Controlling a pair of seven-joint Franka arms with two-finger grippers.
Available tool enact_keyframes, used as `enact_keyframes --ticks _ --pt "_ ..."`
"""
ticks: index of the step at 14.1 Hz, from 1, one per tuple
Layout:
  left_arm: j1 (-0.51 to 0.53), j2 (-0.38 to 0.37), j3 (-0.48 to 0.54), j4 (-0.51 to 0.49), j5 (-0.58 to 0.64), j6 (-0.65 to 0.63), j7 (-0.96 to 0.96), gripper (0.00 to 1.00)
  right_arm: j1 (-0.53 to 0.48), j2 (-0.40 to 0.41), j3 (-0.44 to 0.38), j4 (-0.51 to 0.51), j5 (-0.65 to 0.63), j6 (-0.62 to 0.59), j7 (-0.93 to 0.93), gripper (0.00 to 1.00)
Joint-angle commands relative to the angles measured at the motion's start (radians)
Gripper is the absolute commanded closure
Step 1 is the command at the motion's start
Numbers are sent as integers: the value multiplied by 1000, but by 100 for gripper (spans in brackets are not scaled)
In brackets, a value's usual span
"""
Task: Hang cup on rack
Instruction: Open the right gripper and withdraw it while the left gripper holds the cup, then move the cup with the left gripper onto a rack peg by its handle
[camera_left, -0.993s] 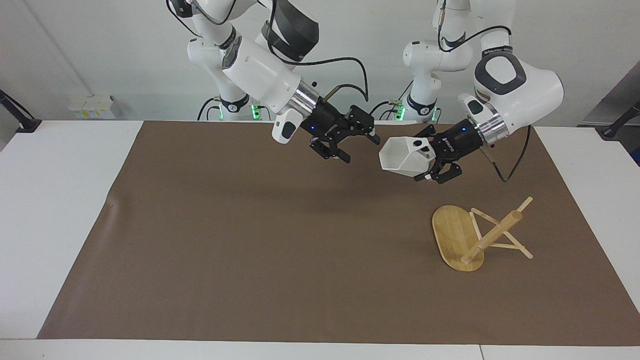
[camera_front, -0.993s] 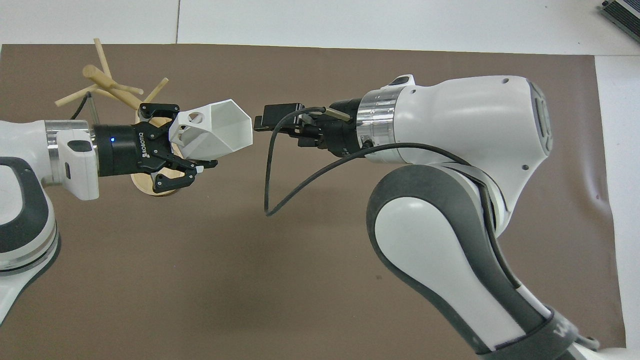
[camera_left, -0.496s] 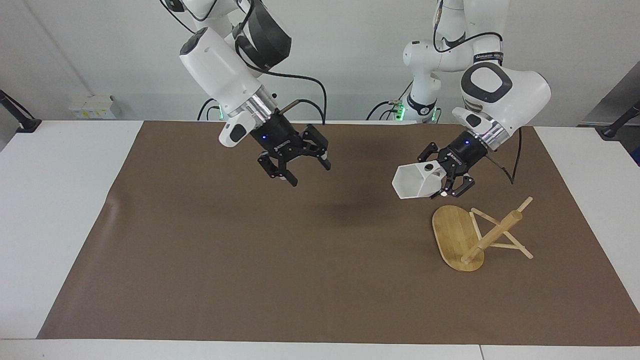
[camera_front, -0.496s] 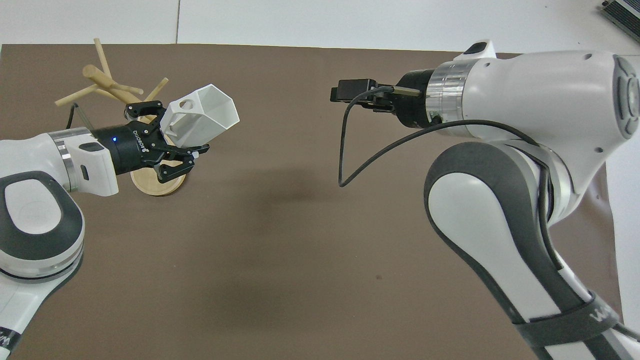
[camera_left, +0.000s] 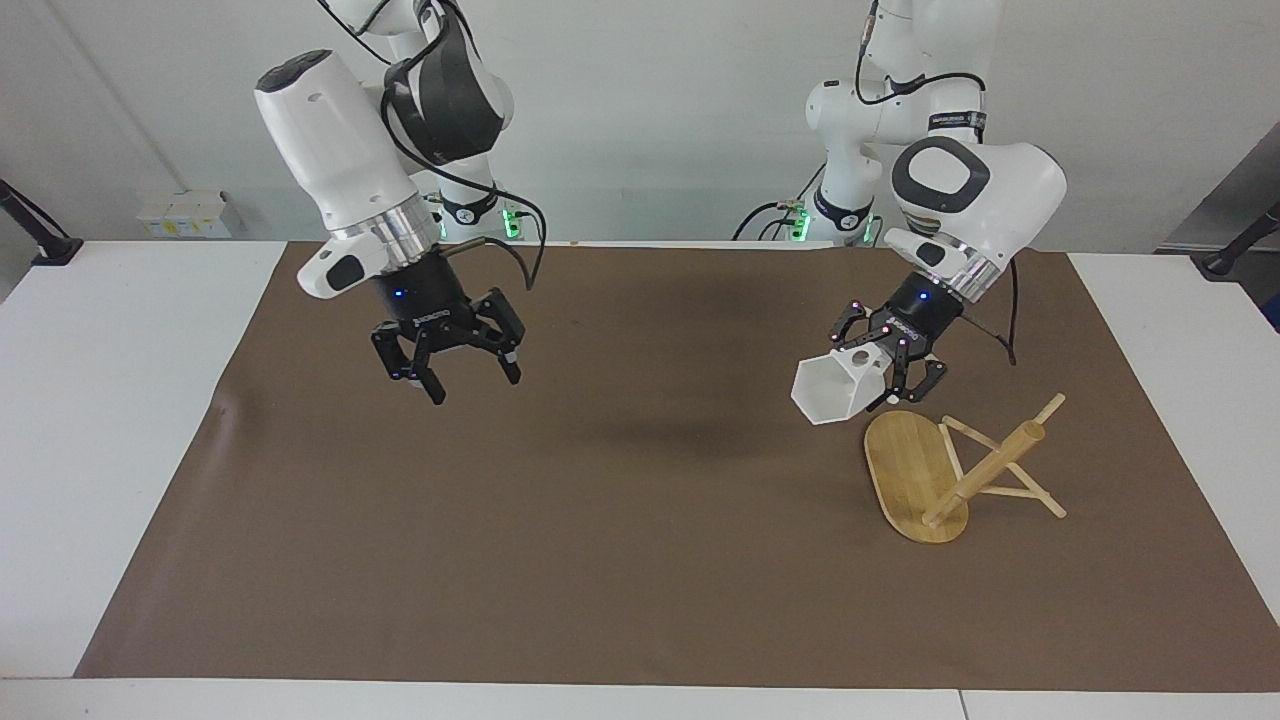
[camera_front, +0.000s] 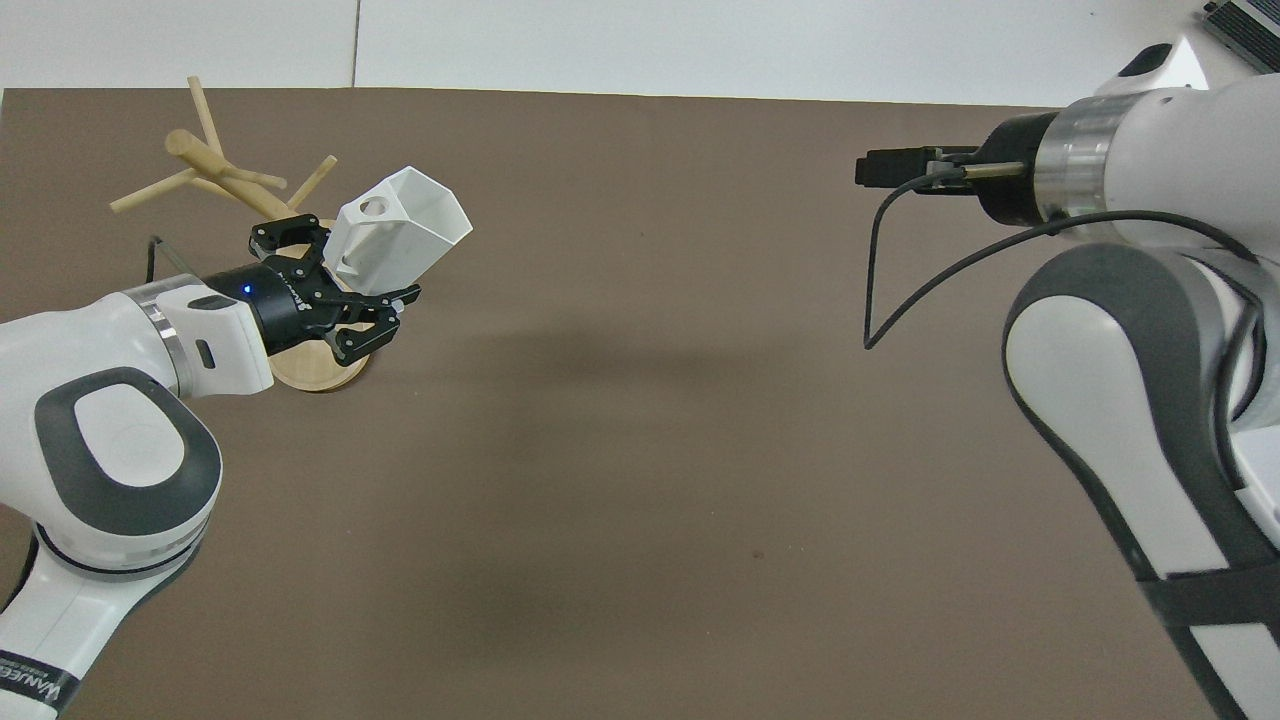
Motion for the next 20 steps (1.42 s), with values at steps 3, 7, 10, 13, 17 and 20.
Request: enact_keyframes --ticks 3,7,10,13,17,20 --pt "-17 -34 8 -45 -19 67 -122 100 -13 -35 -141 -31 -36 -43 -161 0" --pt "-17 -26 8 -47 -19 121 -206 100 -13 -56 -223 -25 -80 -63 -170 0" --pt "-17 -28 6 -62 -19 154 -223 100 -13 -62 -243 -13 -256 -126 -161 0" --pt "-19 -16 6 -62 -19 177 -275 100 -13 -72 -263 9 -281 -261 -154 0" --pt "-20 7 6 -65 -19 204 -346 100 -13 -76 -264 38 -278 -411 -147 0" --pt "-22 36 8 -53 -18 228 -377 100 -13 -96 -264 44 -242 -528 -77 0"
